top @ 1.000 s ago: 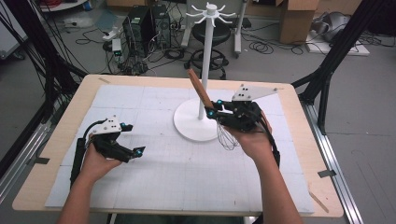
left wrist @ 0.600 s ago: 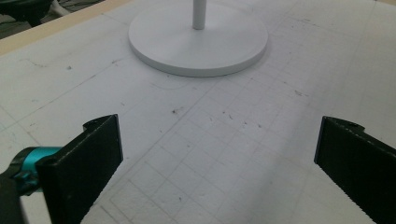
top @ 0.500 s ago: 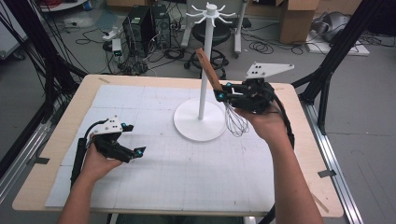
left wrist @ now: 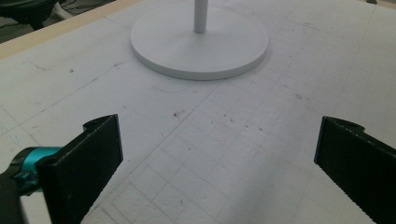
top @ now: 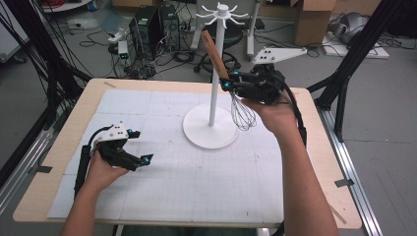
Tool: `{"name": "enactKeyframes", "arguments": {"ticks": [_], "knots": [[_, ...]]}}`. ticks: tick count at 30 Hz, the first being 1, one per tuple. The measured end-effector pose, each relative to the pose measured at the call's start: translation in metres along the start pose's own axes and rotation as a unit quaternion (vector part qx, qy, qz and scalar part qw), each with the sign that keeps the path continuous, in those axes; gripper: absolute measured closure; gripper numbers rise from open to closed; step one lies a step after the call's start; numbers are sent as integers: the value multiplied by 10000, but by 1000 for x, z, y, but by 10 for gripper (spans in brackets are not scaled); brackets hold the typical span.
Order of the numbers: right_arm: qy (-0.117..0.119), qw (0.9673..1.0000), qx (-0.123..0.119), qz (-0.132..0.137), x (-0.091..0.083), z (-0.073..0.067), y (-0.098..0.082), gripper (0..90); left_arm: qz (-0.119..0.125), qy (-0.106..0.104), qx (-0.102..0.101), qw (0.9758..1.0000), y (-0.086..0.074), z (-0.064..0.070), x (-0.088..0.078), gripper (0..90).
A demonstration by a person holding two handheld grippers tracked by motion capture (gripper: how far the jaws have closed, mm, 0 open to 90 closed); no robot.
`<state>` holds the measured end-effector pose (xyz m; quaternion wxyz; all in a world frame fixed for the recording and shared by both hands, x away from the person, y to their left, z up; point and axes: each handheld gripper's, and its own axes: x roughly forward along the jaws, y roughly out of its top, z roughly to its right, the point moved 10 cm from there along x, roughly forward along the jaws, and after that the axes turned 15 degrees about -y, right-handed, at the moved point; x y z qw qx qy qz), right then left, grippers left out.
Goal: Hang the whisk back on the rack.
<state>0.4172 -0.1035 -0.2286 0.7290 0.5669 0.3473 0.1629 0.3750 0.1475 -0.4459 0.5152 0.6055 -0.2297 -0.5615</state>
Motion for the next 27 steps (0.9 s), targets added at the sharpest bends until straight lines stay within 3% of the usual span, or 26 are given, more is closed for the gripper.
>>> {"name": "enactKeyframes", "arguments": {"ticks": [8, 27], "knots": [[-72, 10000, 66, 9, 8, 3, 16, 741, 15, -11, 40, 10000, 1, 2, -1, 17], [-187, 9990, 394, -84, 11, 20, 2, 740, -10, 3, 15, 10000, 0, 1, -2, 17]]}}
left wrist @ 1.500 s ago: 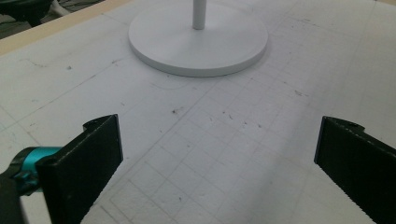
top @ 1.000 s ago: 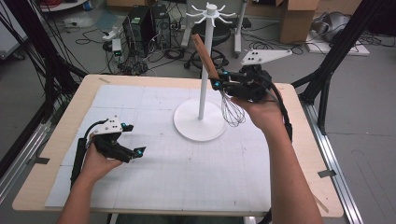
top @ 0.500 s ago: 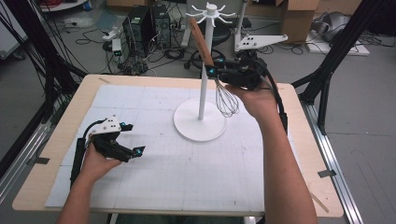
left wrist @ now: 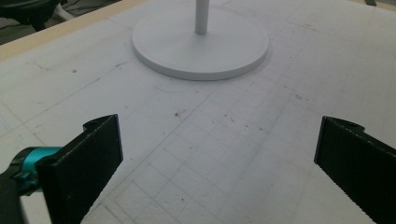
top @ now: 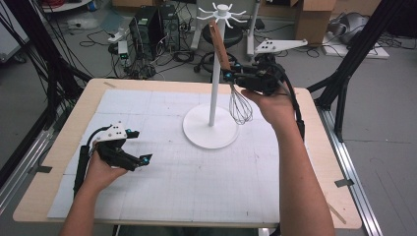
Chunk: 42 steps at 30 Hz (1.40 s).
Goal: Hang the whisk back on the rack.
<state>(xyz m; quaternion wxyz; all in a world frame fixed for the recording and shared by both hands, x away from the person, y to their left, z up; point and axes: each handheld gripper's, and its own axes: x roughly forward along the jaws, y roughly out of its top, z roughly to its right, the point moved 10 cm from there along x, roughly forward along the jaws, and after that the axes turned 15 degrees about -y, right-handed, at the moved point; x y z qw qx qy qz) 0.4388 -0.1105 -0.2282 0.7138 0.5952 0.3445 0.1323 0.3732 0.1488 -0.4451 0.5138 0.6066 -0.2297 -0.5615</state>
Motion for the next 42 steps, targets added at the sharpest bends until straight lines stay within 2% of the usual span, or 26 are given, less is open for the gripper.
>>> {"name": "enactKeyframes", "arguments": {"ticks": [4, 8, 12, 13, 15, 19, 21, 26, 33, 36, 42], "knots": [[-56, 10000, 55, 24, 4, 3, -3, 737, -10, -2, 7, 10000, 0, 0, 0, 17], [-128, 9999, 59, 23, 9, 5, -3, 735, 80, 7, -4, 10000, 2, -1, -3, 16], [-159, 9998, 81, -28, 13, 4, -3, 719, 46, 14, -3, 10000, 1, -1, -3, 16], [-145, 9998, 98, -40, 14, 4, -4, 698, 44, 13, -4, 10000, 1, -1, -2, 17], [-159, 9998, 80, -74, 15, 5, -5, 591, 19, 15, 3, 10000, 0, -1, -2, 16], [-125, 9995, 40, -270, 15, 6, -11, 528, 74, 27, -7, 10000, 1, -2, -4, 17], [-108, 9995, 12, -307, 13, 4, -12, 491, 99, 33, -25, 9999, 1, -3, -4, 17], [-245, 9990, -199, -321, 6, 0, -13, 412, 76, 17, -18, 10000, 1, -2, -3, 17], [-232, 9981, -407, -393, -5, -8, -24, 373, 102, 34, 3, 9999, 2, -3, -4, 17], [-259, 9979, -423, -427, -11, -9, -30, 347, 88, 56, -36, 9999, 1, -3, -3, 16], [-321, 9984, -291, -373, -24, -8, -43, 309, 6, 51, 13, 10000, 0, -2, -2, 17]]}}
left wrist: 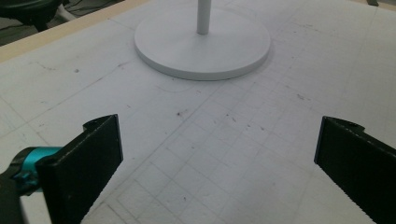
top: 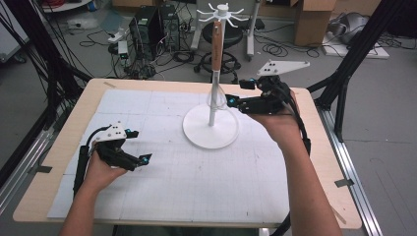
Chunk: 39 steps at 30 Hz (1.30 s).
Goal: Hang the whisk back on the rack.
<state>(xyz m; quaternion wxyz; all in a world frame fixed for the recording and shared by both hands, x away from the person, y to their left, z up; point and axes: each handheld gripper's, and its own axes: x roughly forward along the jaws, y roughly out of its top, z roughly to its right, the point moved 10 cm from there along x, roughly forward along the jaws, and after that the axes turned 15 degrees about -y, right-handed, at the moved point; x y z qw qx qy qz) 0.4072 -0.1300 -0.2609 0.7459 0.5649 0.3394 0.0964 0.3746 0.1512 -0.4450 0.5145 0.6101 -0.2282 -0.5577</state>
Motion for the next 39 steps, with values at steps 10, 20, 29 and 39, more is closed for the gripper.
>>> {"name": "enactKeyframes", "arguments": {"ticks": [10, 20, 29, 39], "knots": [[-110, 9994, 318, -22, -8, 8, -43, 265, -9, 3, 10, 10000, 0, 0, 0, 17], [-312, 9985, 419, -154, -12, 13, -85, 241, -42, 13, -5, 10000, -1, 0, 1, 17], [-264, 9976, 570, -297, -1, 4, -118, 206, 5, -46, -61, 10000, -2, 0, 2, 16], [-149, 9970, 647, -388, 10, -6, -138, 168, 98, -74, -148, 9998, -5, -2, -3, 16]]}}
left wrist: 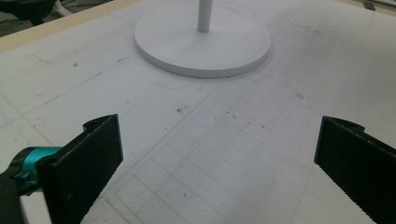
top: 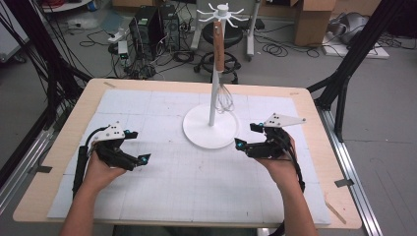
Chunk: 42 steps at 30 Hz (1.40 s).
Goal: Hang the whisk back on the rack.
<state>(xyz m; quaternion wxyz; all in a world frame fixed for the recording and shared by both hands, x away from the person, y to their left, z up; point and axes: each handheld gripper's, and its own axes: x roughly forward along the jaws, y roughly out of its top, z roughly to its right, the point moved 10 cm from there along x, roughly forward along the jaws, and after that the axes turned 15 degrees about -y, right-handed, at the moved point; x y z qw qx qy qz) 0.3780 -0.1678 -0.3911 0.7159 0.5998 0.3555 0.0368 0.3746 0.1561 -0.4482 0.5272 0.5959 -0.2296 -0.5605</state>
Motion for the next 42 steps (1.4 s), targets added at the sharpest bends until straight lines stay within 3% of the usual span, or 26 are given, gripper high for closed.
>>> {"name": "enactKeyframes", "arguments": {"ticks": [14, 22, 42], "knots": [[-95, 9999, -88, -51, 6, -1, -42, 150, -54, -70, 147, 9999, 0, 10, 1, 16], [-68, 9999, -80, 81, 4, 0, -37, 150, -100, -86, 169, 9998, -1, 11, 4, 16], [-30, 9999, -101, -34, 4, -1, -42, 150, -193, -67, 154, 9997, -4, 10, 8, 16]]}}
